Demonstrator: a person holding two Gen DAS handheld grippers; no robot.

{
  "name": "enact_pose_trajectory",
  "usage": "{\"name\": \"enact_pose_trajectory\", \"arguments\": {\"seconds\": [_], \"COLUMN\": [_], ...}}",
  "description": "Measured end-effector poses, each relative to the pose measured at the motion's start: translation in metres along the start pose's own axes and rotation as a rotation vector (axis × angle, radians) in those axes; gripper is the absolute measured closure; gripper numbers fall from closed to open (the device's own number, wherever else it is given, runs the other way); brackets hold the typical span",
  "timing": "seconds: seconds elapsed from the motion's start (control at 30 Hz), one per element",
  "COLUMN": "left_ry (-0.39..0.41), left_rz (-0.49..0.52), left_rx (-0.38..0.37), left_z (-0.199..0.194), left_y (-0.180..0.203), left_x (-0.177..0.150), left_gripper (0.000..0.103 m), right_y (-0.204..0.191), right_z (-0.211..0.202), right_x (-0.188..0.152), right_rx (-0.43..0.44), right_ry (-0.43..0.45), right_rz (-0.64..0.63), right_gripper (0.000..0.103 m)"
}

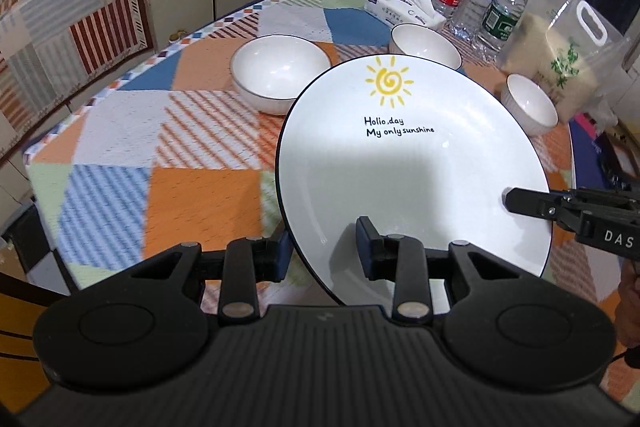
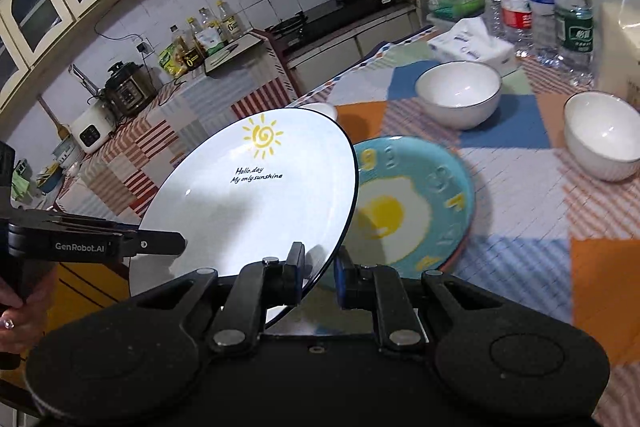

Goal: Organize plates and bowls
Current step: 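Lift the white sun plate with the right gripper over the egg plate, then lower the sun plate onto the plate stack and open the right gripper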

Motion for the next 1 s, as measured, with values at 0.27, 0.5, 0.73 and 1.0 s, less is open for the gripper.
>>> {"name": "enact_pose_trajectory", "arguments": {"seconds": [0.27,0.5,0.73,1.0], "left_ry": [-0.023,-0.068,-0.104,-0.143], "left_rz": [-0.067,-0.098,-0.088,-0.085], "left_rx": [0.013,0.041,0.064,0.062], "left_z": [0.047,0.082,0.1,0.106], "left_y": [0.014,0.017,0.019,0.019], "left_x": [0.013,0.019,0.023,0.024], "left_gripper": [0.072,0.073,0.072,0.071], "right_y": [0.046,0.072,0.085,0.086], "right_z": [0.019,0.045,0.067,0.074], "right_x": [0.014,0.018,0.02,0.026], "right_rx": [-0.007,0.005,0.005,-0.025], "right_ry": [-0.039,-0.079,-0.128,-0.16], "right_rz": [-0.003,0.006,0.011,-0.001], "right_gripper": [0.084,0.084,0.084,0.083]}}
Point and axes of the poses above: each gripper's, at about its wrist camera, not at the fingertips, and z roughly the way its jaws point, y to its right, x to its top, the point moved 3 cm from there along z, roughly the way its jaws point, and after that the axes turned 1 degree about z, right-handed, at the moved point
